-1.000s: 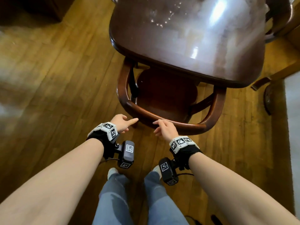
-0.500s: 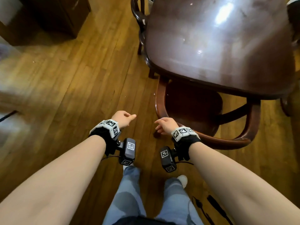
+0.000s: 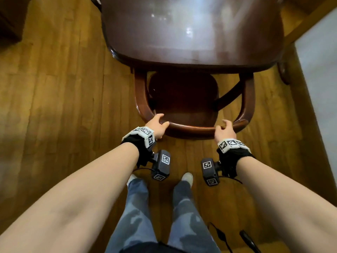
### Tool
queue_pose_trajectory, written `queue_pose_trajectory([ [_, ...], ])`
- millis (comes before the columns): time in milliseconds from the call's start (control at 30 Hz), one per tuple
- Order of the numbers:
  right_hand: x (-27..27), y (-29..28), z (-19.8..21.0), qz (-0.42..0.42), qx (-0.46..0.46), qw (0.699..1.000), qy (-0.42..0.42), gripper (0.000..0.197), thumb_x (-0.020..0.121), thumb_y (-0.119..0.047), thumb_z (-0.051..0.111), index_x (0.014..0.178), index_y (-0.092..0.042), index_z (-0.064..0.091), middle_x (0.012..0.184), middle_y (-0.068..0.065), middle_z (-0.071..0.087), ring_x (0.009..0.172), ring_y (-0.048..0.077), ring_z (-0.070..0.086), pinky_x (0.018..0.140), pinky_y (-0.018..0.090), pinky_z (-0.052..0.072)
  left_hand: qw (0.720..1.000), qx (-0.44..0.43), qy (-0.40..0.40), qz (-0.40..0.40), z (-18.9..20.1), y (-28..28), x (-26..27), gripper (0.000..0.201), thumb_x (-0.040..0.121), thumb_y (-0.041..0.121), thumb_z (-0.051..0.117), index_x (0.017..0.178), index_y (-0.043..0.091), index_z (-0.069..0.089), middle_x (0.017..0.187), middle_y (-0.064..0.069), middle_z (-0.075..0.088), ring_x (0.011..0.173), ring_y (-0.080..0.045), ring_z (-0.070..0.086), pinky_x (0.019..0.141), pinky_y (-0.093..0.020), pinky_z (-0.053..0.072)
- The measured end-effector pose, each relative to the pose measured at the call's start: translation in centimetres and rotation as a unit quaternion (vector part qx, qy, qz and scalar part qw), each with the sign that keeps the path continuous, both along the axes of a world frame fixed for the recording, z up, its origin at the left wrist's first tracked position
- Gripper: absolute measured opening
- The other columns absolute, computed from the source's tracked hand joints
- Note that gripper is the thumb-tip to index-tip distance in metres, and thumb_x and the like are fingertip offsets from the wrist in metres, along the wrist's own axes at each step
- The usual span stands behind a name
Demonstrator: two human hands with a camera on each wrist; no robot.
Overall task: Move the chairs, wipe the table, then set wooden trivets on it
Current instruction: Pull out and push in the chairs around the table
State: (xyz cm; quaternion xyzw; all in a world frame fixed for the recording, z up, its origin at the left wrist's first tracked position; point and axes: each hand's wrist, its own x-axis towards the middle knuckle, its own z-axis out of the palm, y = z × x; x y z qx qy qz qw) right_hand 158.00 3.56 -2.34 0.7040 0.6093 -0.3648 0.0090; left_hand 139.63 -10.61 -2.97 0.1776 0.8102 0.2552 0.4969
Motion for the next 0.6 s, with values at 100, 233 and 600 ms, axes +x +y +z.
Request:
queue_pose_trajectory([
  [100, 4.4, 3.5, -0.2, 0.002, -0.010, 1.000, -0.024, 0.047, 0.098, -0.033, 0.039, 0.144, -0.030, 0.031, 0.130, 0.016, 0.056, 0.108, 0.038, 0.058, 0.085, 0.037, 0.044, 0.999, -0.035, 0.016, 0.018, -1.2, 3.0, 3.6, 0.054, 0.095, 0.043, 0.045, 0.144, 0.025, 0.031, 0.127, -0.013, 0.056, 0.101, -0.033, 0.063, 0.089, -0.042, 0.053],
  [233, 7.3, 6.7, -0.9, 0.036, -0.018, 0.999, -0.016, 0.048, 0.098, -0.042, 0.036, 0.145, -0.035, 0.027, 0.133, 0.014, 0.054, 0.112, 0.037, 0.057, 0.093, 0.040, 0.045, 0.994, -0.048, 0.049, 0.089, -2.9, 5.2, 6.5, 0.050, 0.092, 0.046, 0.046, 0.137, 0.025, 0.039, 0.128, -0.014, 0.056, 0.106, -0.035, 0.060, 0.095, -0.044, 0.050],
  [600, 5.3, 7.7, -3.2, 0.109, -0.096, 0.989, -0.014, 0.041, 0.096, -0.049, 0.038, 0.123, -0.019, 0.041, 0.125, 0.018, 0.054, 0.107, 0.036, 0.055, 0.083, 0.035, 0.037, 0.979, -0.030, 0.113, 0.168, -3.8, 5.2, 6.9, 0.031, 0.088, 0.038, 0.060, 0.112, 0.018, 0.057, 0.100, -0.001, 0.059, 0.091, -0.026, 0.064, 0.086, -0.030, 0.049],
])
